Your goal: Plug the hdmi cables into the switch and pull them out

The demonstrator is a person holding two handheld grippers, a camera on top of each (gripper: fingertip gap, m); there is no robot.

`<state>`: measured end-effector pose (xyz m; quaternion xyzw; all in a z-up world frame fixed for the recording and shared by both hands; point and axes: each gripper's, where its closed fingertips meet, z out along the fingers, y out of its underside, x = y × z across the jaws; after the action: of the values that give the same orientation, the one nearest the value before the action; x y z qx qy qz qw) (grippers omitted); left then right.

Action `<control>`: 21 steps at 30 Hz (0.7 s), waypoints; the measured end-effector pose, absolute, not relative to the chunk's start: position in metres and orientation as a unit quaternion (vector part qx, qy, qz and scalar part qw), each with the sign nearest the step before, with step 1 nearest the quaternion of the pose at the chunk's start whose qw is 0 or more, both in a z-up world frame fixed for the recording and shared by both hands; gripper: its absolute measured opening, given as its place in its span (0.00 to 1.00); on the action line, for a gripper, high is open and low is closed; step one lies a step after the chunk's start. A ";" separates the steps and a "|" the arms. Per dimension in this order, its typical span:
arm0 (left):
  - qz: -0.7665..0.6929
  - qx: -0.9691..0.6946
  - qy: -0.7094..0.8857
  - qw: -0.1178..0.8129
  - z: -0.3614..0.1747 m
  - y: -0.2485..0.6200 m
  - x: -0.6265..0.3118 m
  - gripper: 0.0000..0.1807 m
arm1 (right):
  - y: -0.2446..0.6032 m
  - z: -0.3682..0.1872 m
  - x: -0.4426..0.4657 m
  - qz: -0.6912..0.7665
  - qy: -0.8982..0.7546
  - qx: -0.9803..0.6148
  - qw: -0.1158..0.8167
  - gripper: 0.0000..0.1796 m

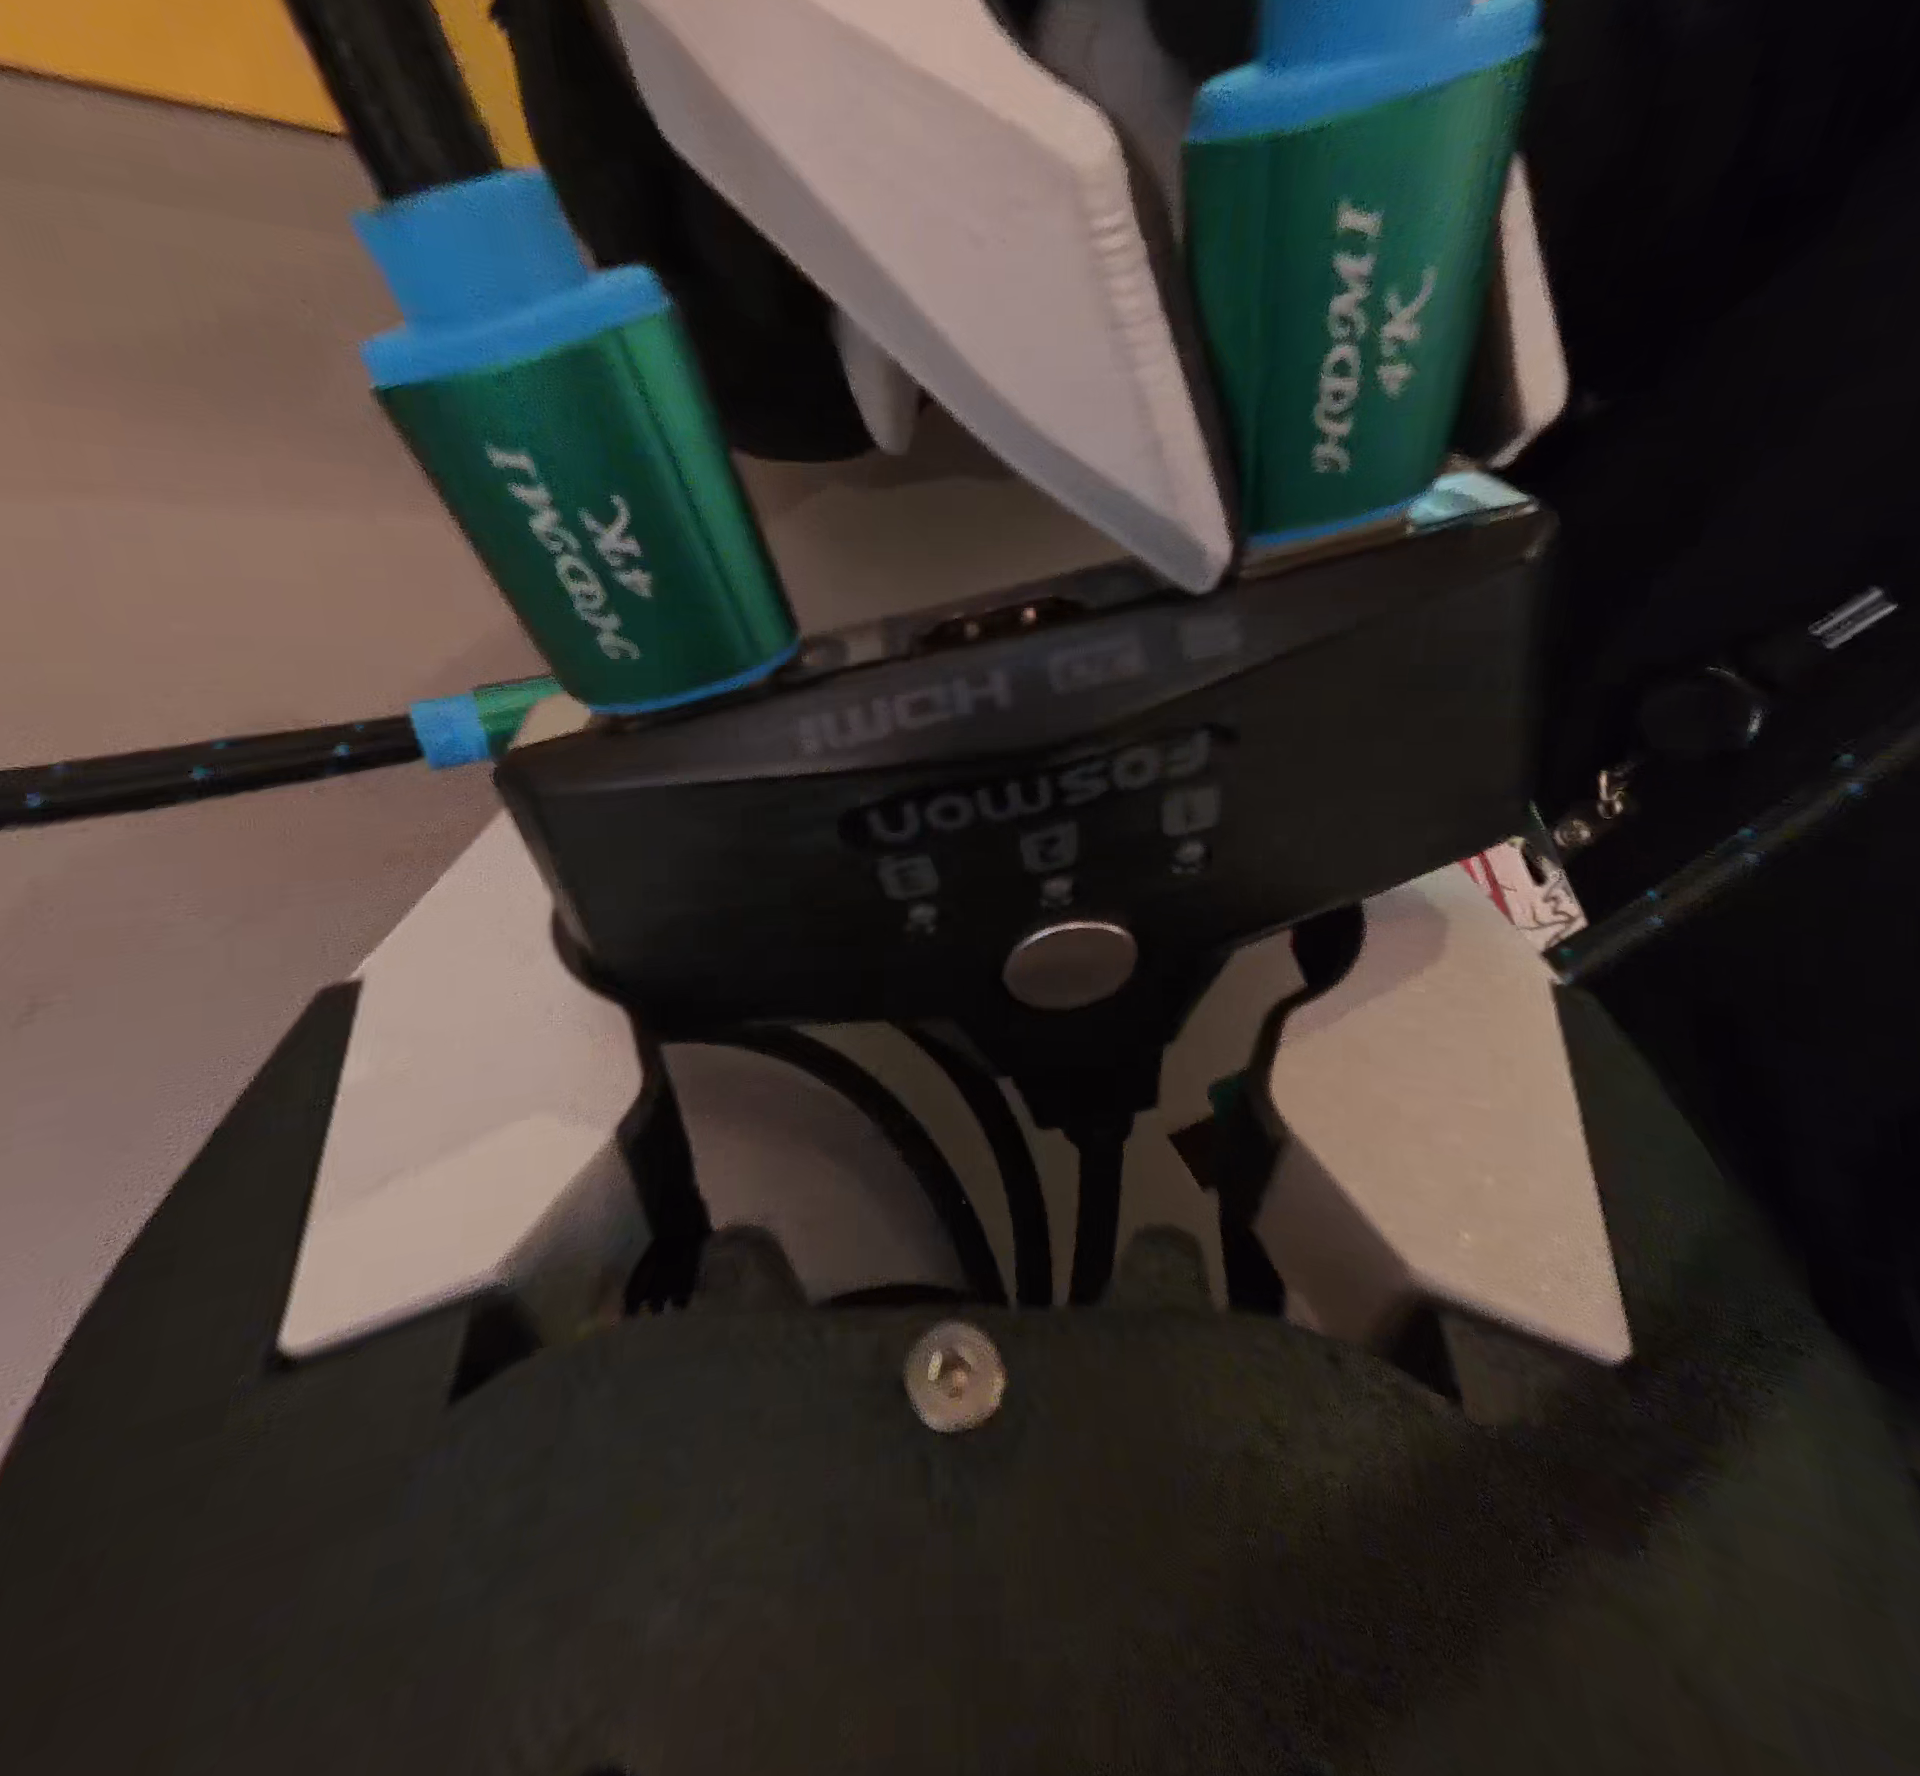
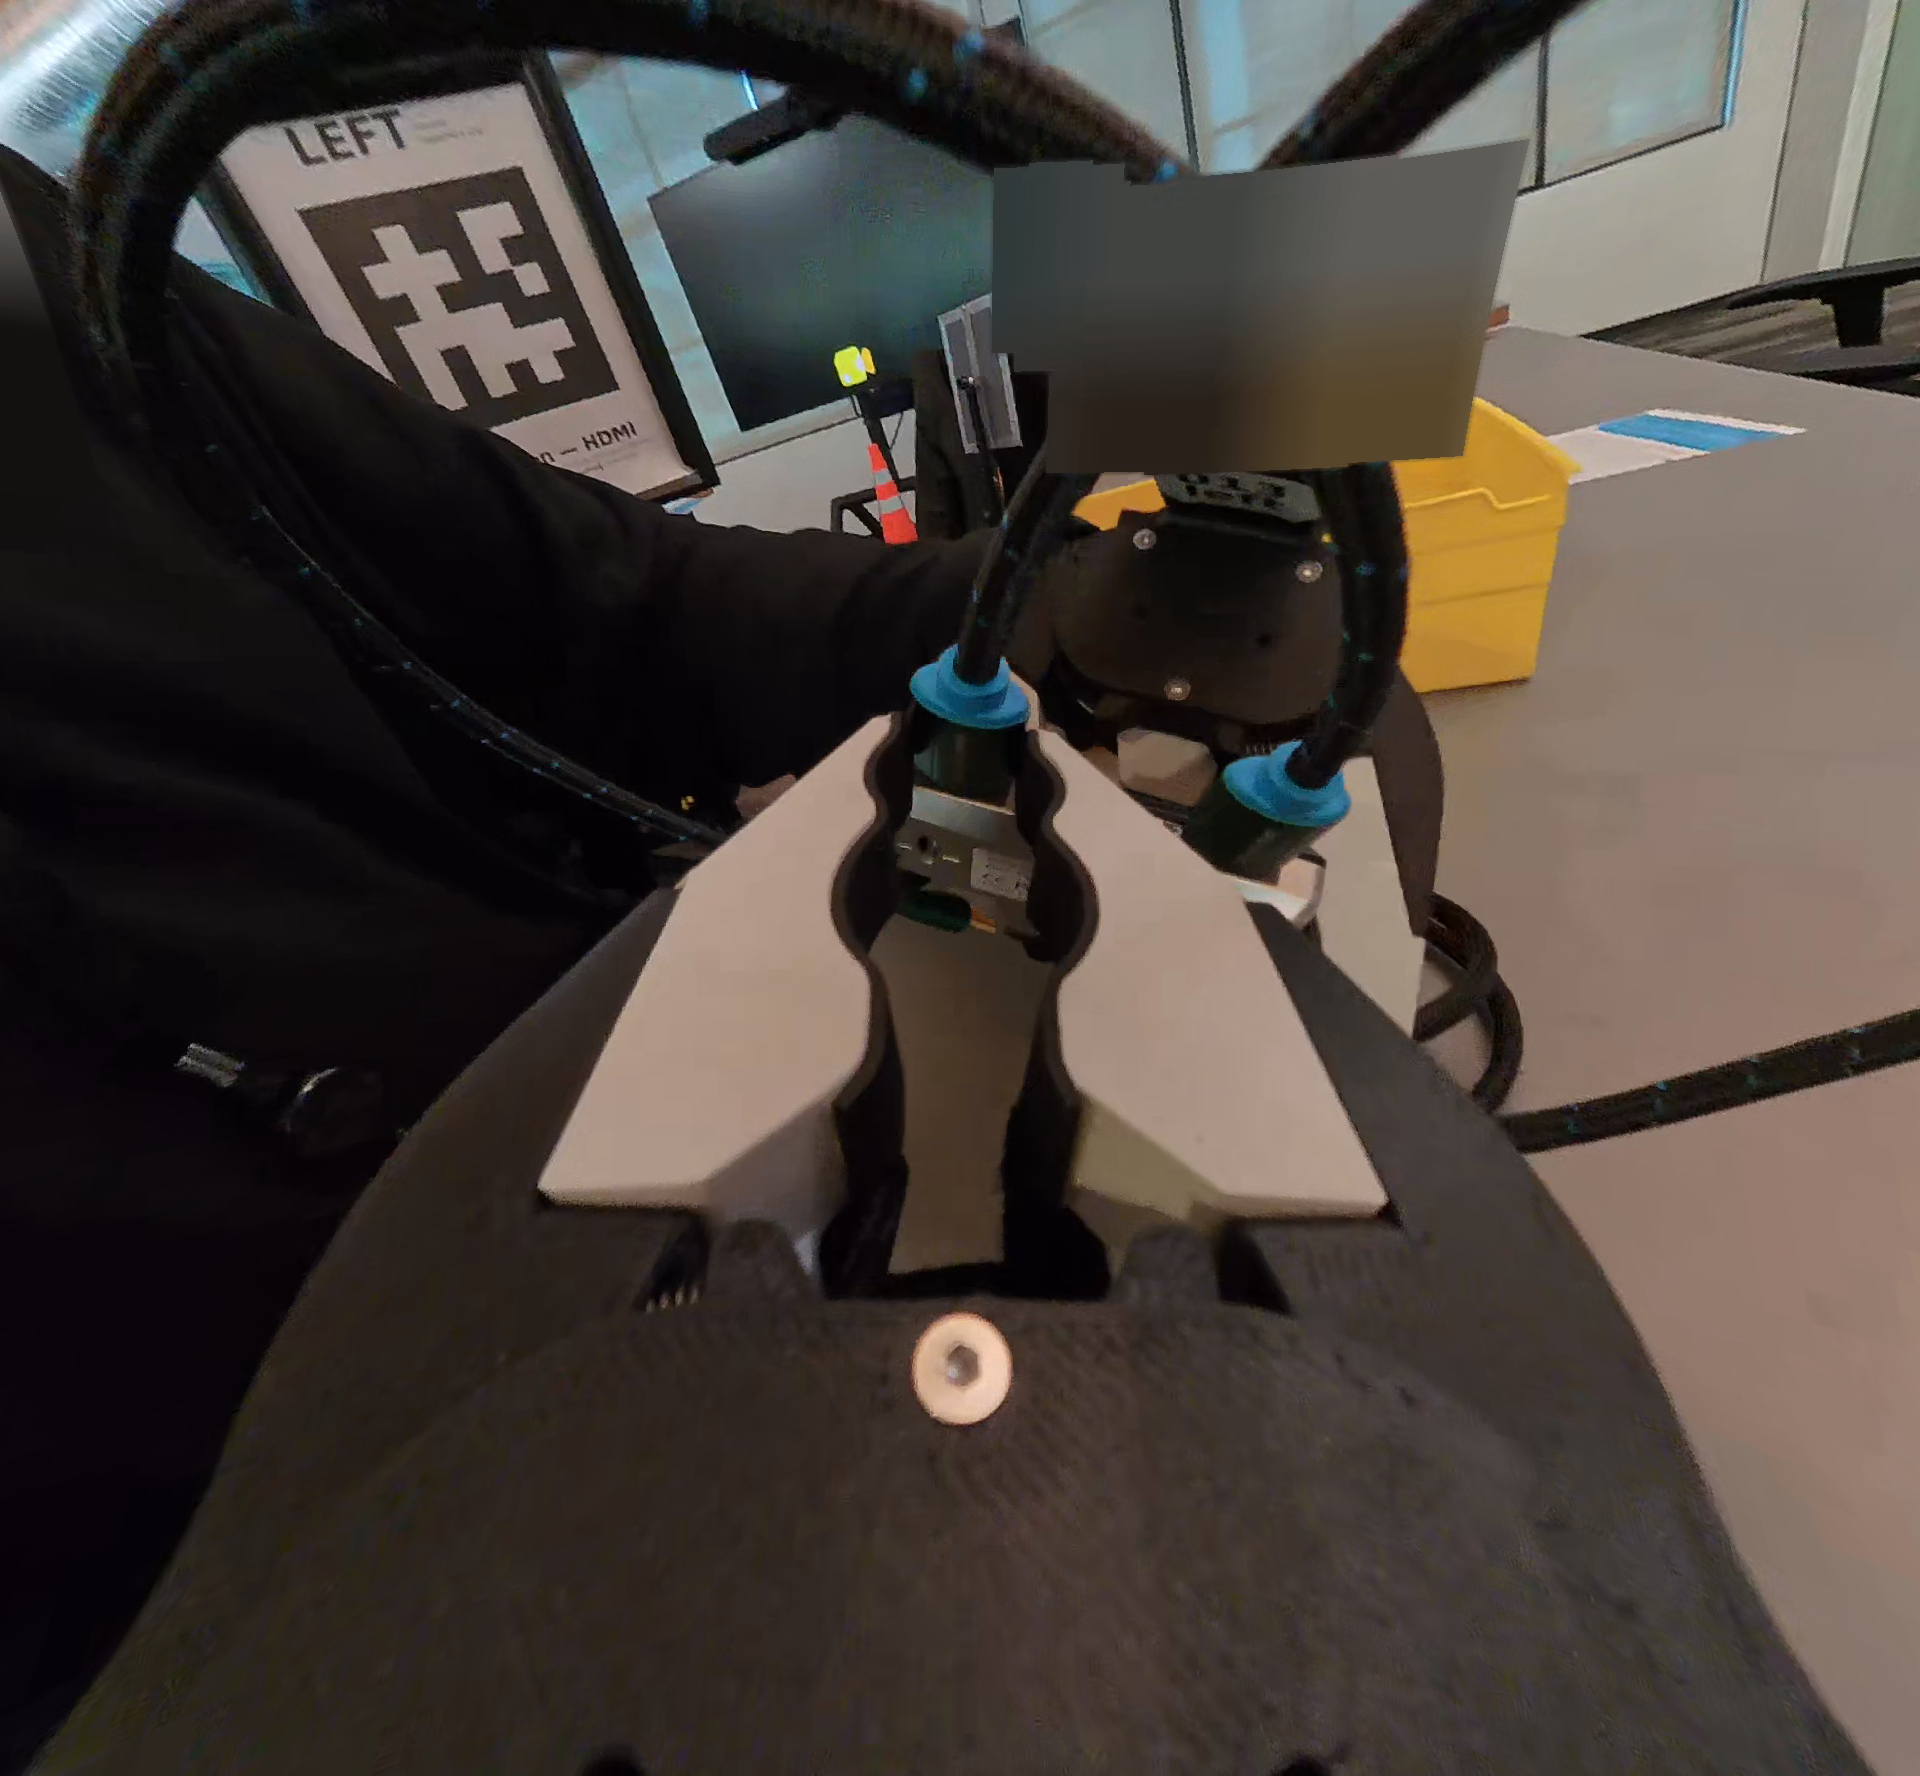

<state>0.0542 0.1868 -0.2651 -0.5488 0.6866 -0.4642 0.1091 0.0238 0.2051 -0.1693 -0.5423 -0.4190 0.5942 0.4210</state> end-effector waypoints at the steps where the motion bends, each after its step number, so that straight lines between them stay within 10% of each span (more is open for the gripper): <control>1: -0.473 -0.543 0.685 0.104 -0.264 0.184 0.056 0.71 | 0.204 -0.168 0.025 0.600 -0.417 -0.537 0.421 0.09; 21: -0.099 -0.623 0.770 0.100 -0.291 0.262 -0.002 0.58 | 0.224 -0.191 0.019 0.463 -0.456 -0.619 0.441 0.09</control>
<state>-0.0017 0.2619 -0.2906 -0.6229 0.7696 -0.0985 0.1002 0.0195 0.2239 -0.1910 -0.6193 -0.4558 0.4632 0.4407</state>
